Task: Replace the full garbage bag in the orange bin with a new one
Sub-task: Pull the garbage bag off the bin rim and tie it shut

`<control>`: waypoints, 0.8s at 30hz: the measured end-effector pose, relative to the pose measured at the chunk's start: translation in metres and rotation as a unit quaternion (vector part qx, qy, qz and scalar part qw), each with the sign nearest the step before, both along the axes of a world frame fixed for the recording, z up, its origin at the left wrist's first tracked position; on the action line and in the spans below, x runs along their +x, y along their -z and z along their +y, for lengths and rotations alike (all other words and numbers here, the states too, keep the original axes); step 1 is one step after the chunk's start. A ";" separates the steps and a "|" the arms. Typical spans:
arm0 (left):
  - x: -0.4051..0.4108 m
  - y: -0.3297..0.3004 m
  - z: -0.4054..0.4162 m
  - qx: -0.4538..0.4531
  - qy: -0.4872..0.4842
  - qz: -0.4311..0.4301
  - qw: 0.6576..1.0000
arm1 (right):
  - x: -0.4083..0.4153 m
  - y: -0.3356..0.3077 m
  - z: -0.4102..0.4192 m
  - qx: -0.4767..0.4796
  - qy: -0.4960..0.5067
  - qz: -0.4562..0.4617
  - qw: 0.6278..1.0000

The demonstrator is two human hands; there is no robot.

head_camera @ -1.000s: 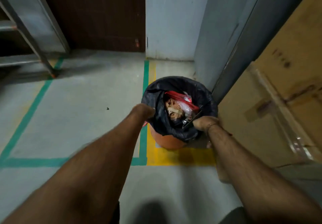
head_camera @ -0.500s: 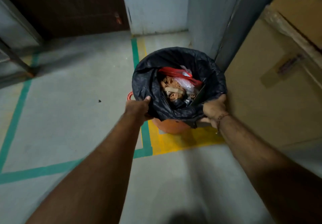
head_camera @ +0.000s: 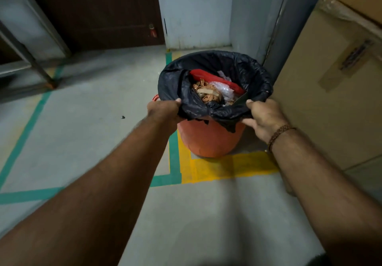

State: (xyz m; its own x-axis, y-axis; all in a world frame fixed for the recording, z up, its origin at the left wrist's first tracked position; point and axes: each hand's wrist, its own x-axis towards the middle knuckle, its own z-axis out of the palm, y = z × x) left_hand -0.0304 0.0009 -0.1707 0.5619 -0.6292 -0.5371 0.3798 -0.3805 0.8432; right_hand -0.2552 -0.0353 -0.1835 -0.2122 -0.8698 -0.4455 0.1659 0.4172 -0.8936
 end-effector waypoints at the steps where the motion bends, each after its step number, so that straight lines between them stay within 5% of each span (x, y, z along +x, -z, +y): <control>1: 0.001 -0.005 0.002 -0.014 0.008 -0.004 1.000 | -0.001 -0.005 0.000 -0.014 -0.006 -0.018 1.000; 6: -0.008 -0.021 0.009 -0.088 0.032 -0.014 0.996 | -0.011 -0.012 -0.008 -0.068 -0.038 -0.098 0.992; 12: -0.014 -0.027 0.009 -0.081 0.095 -0.101 0.987 | -0.032 -0.021 -0.016 -0.144 -0.088 -0.069 0.983; 18: 0.010 -0.036 -0.008 -0.030 0.123 -0.049 0.991 | -0.017 -0.020 -0.013 -0.150 -0.070 -0.054 0.985; 24: -0.002 -0.055 -0.014 -0.178 0.050 0.048 0.981 | -0.002 -0.021 -0.015 -0.174 -0.065 -0.039 0.982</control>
